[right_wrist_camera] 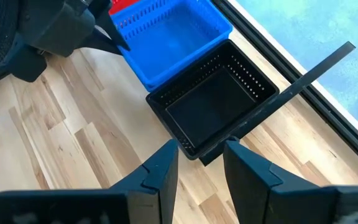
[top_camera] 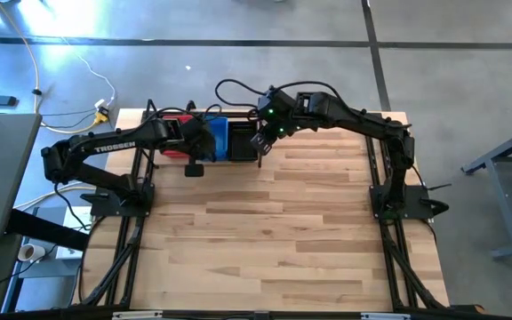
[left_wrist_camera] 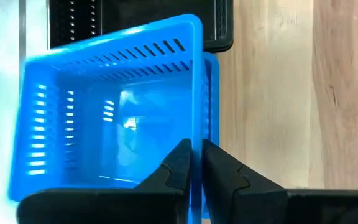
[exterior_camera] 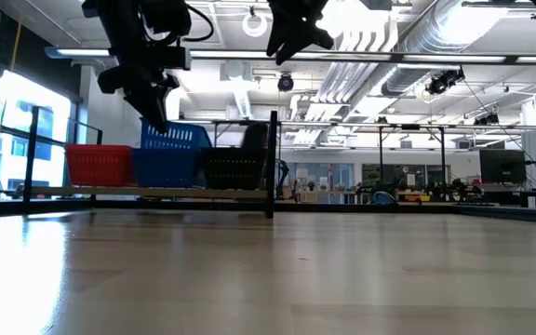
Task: Stack baskets on shelf by color
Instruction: Stack the blue bin on the other blue bin, then return to Home Position
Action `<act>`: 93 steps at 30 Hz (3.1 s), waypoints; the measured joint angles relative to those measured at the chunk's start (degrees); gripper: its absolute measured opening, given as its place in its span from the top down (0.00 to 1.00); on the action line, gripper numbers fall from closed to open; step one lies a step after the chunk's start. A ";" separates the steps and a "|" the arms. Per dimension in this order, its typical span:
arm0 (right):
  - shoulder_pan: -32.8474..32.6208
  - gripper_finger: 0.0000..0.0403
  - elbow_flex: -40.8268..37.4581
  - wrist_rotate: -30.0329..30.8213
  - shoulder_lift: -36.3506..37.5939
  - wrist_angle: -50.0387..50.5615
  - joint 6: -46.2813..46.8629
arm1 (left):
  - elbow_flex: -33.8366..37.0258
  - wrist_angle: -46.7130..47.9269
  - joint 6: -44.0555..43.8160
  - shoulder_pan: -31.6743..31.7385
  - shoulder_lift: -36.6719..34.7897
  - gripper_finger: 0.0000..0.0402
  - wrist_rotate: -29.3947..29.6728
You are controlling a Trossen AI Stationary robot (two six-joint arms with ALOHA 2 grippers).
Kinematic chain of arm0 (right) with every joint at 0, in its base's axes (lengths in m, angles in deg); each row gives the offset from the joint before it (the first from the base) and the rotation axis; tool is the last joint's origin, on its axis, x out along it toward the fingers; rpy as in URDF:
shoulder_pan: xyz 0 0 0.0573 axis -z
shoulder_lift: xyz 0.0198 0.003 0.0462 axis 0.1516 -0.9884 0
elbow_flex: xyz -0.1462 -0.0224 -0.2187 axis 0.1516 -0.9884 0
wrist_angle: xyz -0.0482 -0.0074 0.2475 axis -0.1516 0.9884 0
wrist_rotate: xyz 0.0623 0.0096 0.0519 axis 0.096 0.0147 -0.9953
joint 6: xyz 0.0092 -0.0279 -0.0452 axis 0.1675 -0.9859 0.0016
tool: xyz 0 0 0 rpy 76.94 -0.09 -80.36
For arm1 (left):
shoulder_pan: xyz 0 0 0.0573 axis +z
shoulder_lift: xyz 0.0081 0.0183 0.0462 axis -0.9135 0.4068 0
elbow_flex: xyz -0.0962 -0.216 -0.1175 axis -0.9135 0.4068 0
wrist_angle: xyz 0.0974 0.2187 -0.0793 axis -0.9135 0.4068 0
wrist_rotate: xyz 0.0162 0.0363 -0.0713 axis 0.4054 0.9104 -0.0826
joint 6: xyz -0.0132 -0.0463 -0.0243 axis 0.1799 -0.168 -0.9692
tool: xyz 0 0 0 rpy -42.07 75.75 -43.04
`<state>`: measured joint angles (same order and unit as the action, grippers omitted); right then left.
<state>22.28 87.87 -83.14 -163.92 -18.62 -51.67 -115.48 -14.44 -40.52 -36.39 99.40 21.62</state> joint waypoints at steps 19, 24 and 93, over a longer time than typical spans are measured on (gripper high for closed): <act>0.04 0.72 0.00 -0.17 0.00 0.00 -0.43 | 0.00 0.02 -1.11 0.00 0.00 0.73 1.48; 0.02 0.72 0.00 -0.25 0.00 0.00 -0.29 | -0.02 0.42 -1.97 0.00 -1.21 0.67 1.44; -10.23 0.72 -66.42 5.81 45.08 -53.68 4.47 | 45.41 -33.34 -38.55 -21.53 -72.74 0.65 -0.15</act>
<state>12.05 21.44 -77.33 -118.84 -72.30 -47.21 -70.07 -47.78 -79.06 -57.92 26.66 21.47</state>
